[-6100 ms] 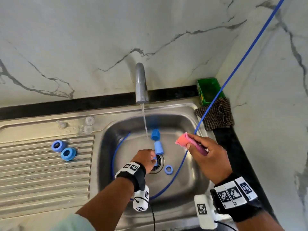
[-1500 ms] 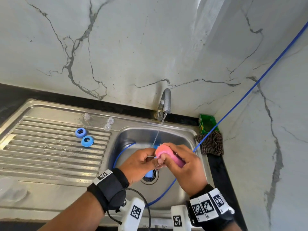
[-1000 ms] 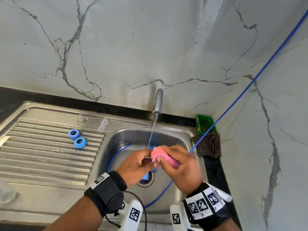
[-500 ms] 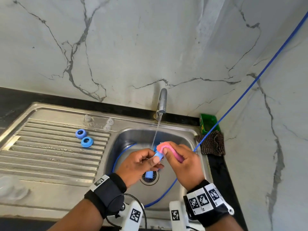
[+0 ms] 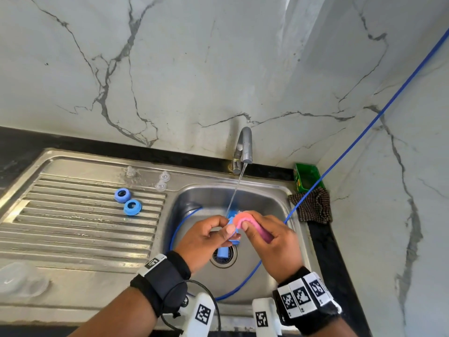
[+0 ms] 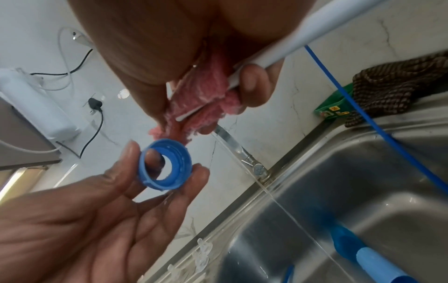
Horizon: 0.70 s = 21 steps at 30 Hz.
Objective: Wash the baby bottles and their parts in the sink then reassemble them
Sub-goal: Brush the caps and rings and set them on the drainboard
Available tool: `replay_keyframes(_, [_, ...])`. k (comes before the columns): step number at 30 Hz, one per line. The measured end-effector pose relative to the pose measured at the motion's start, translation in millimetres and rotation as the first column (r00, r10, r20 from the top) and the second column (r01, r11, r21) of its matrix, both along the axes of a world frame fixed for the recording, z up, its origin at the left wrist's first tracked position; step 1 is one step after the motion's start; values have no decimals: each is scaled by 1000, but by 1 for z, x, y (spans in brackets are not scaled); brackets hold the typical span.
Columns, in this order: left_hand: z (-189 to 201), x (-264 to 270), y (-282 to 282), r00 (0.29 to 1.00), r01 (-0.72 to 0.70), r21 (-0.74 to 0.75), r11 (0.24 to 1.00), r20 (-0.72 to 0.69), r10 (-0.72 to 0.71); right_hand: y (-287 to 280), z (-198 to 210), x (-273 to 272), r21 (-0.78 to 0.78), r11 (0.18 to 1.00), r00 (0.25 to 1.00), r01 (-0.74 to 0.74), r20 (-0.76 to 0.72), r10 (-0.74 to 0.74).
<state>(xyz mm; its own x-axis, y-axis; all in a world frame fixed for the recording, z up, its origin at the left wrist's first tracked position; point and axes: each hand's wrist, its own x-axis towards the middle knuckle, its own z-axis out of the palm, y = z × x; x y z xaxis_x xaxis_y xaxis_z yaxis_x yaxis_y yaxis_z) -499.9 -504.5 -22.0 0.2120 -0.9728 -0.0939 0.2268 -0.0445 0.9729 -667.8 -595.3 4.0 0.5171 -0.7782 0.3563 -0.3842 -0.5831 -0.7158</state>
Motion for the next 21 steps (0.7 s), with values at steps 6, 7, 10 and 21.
replay_keyframes(6, [-1, 3, -3, 985, 20, -16, 1000, 173, -17, 7, 1, 1, -11, 1000, 1000, -27, -3, 27])
replay_keyframes(7, [-2, 3, -4, 981, 23, -23, 999, 195, -18, 4, -1, 0, -7, 999, 999, -37, -11, 37])
replay_keyframes(10, [-5, -1, -6, 978, 44, -19, 999, 207, -39, -11, -2, -5, 59, 998, 999, 36, -31, -34])
replay_keyframes(21, [-4, -28, -21, 970, 23, -30, 999, 244, -15, -33, 1, -26, -2, 992, 991, -124, -42, 124])
